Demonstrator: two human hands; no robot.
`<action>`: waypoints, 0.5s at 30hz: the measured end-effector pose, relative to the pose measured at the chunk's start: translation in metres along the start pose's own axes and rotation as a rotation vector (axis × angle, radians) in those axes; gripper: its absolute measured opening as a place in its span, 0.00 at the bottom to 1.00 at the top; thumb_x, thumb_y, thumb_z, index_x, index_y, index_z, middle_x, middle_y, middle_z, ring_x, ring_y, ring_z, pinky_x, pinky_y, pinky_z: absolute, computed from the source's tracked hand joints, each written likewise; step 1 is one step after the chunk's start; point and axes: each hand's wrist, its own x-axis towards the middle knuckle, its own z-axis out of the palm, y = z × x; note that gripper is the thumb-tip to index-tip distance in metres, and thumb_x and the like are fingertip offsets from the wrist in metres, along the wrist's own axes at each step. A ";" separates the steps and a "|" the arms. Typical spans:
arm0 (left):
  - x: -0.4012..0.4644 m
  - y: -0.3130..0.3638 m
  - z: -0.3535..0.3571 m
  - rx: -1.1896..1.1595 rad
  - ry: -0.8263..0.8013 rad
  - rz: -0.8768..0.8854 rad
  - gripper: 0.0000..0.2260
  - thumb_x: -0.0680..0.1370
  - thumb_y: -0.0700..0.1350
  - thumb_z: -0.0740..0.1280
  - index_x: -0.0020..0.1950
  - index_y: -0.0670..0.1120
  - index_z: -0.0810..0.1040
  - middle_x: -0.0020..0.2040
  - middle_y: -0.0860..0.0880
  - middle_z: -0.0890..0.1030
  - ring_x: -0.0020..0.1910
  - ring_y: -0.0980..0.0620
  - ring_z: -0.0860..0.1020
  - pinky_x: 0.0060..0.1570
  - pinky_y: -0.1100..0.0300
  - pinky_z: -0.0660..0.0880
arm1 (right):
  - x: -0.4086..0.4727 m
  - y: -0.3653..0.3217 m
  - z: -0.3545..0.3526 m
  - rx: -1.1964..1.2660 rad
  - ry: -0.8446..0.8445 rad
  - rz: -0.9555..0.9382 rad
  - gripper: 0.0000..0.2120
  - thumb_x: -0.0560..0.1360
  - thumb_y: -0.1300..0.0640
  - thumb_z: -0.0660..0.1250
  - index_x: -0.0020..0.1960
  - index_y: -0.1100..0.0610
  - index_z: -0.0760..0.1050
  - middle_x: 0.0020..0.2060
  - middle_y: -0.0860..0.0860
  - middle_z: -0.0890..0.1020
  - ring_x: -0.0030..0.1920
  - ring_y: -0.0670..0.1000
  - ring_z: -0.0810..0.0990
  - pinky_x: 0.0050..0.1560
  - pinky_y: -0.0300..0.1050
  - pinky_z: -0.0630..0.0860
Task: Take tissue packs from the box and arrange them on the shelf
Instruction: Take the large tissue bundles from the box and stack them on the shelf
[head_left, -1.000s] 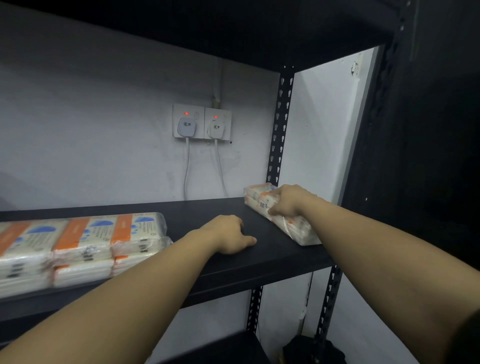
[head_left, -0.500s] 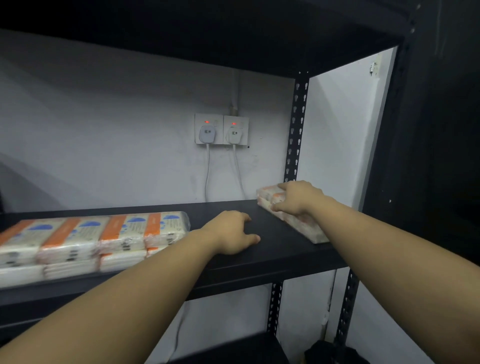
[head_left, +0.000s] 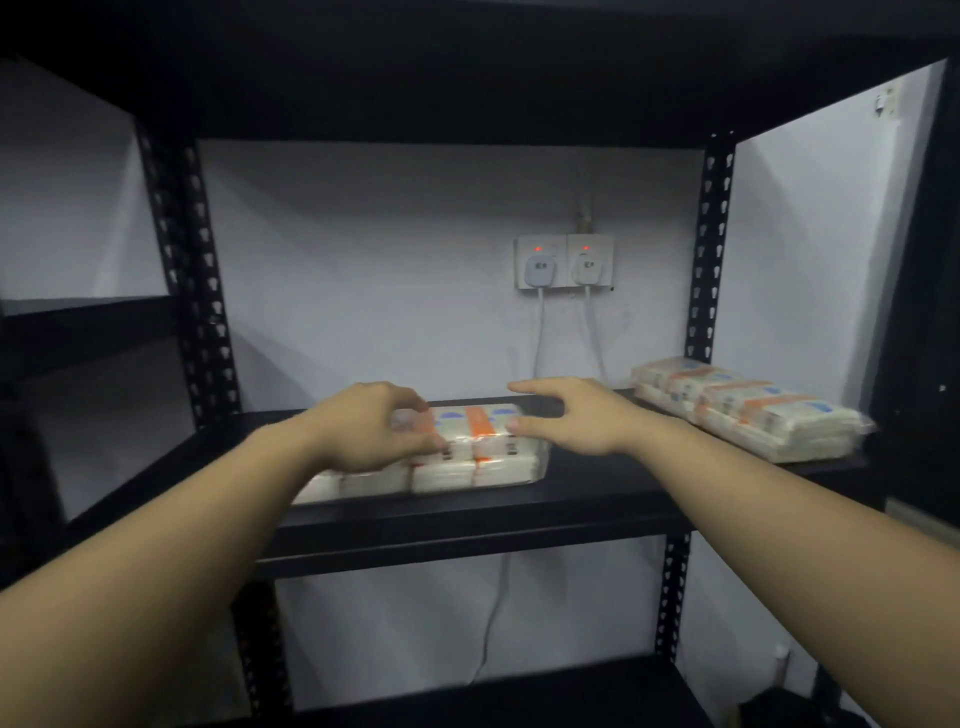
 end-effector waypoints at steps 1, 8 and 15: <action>-0.010 -0.017 -0.002 -0.001 -0.009 -0.019 0.37 0.69 0.77 0.66 0.71 0.57 0.76 0.67 0.52 0.78 0.64 0.49 0.77 0.67 0.52 0.73 | 0.001 -0.006 0.007 0.025 -0.041 -0.016 0.39 0.72 0.33 0.73 0.78 0.41 0.67 0.77 0.42 0.70 0.76 0.46 0.67 0.76 0.44 0.63; -0.058 -0.098 0.003 -0.105 0.042 -0.120 0.43 0.65 0.69 0.78 0.77 0.65 0.67 0.68 0.55 0.69 0.68 0.51 0.71 0.70 0.53 0.69 | 0.009 -0.011 0.043 0.187 -0.081 0.019 0.49 0.62 0.44 0.85 0.78 0.45 0.68 0.68 0.39 0.75 0.68 0.45 0.75 0.71 0.42 0.70; -0.062 -0.119 0.013 -0.419 0.163 -0.195 0.43 0.63 0.59 0.84 0.76 0.58 0.72 0.59 0.58 0.81 0.54 0.58 0.79 0.51 0.62 0.76 | 0.002 -0.014 0.046 0.206 -0.002 -0.028 0.39 0.66 0.44 0.83 0.74 0.45 0.72 0.61 0.38 0.78 0.62 0.43 0.78 0.64 0.41 0.75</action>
